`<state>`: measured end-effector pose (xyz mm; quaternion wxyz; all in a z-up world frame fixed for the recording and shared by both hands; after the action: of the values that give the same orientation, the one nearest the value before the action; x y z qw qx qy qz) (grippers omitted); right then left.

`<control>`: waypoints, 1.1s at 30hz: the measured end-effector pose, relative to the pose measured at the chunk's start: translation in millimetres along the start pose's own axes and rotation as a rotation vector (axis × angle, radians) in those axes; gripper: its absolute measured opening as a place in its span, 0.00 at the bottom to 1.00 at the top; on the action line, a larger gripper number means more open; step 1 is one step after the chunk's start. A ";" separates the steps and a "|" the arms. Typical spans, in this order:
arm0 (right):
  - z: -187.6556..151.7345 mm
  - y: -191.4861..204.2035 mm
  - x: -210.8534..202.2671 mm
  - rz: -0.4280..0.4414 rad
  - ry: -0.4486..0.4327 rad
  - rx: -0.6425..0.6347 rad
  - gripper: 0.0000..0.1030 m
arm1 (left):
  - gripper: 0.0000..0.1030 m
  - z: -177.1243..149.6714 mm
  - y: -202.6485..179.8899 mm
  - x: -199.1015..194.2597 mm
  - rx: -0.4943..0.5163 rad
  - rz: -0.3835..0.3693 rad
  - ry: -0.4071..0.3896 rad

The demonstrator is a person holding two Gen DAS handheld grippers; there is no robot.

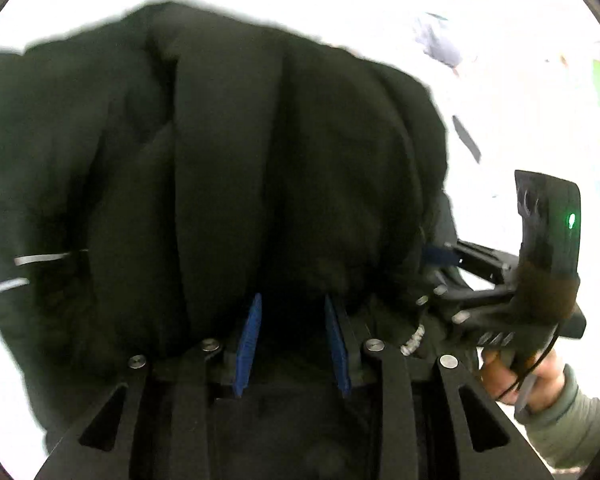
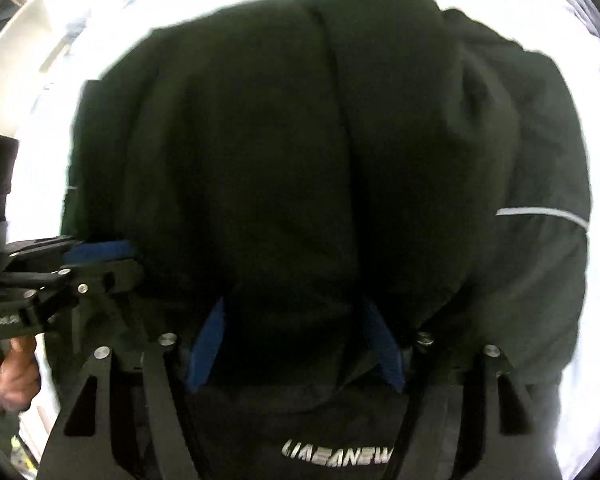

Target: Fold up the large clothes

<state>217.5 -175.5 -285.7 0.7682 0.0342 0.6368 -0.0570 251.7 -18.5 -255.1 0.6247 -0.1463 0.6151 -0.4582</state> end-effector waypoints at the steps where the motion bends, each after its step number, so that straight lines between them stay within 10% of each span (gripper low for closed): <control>1: 2.5 -2.7 -12.2 0.030 -0.018 0.005 0.67 | 0.33 -1.0 -6.0 -8.6 0.022 -0.006 -0.008; 9: 82.5 -29.1 -72.2 0.062 -0.225 0.070 0.67 | 0.46 40.4 -23.4 -23.7 0.076 0.029 -0.101; 19: 107.7 -41.3 35.2 0.112 -0.035 0.147 0.60 | 0.22 40.1 34.6 -4.8 -0.107 0.011 -0.096; 23: 91.1 -43.1 -5.8 0.121 -0.083 0.155 0.63 | 0.25 19.4 10.7 -38.0 -0.042 0.013 -0.137; 27: 48.0 -57.5 -62.0 0.141 -0.147 0.187 0.64 | 0.56 -18.0 -8.6 -84.7 -0.038 0.046 -0.186; 33: -41.2 -85.4 -99.9 0.120 -0.138 0.272 0.66 | 0.56 -105.7 -18.6 -131.5 -0.072 0.079 -0.243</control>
<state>147.9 -250.6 -193.6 0.8004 0.1718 0.5657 -0.0990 172.2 110.7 -179.0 0.7063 -0.1988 0.5564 -0.3898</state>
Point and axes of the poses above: each gripper's, at about its wrist camera, not at the fingertips, and x roughly the way its jaws point, y to its left, z to its top, the point moved 5 cm from there along x, roughly the way its jaws point, and after that the axes turned 15 degrees about -z, right-handed, at the moved point
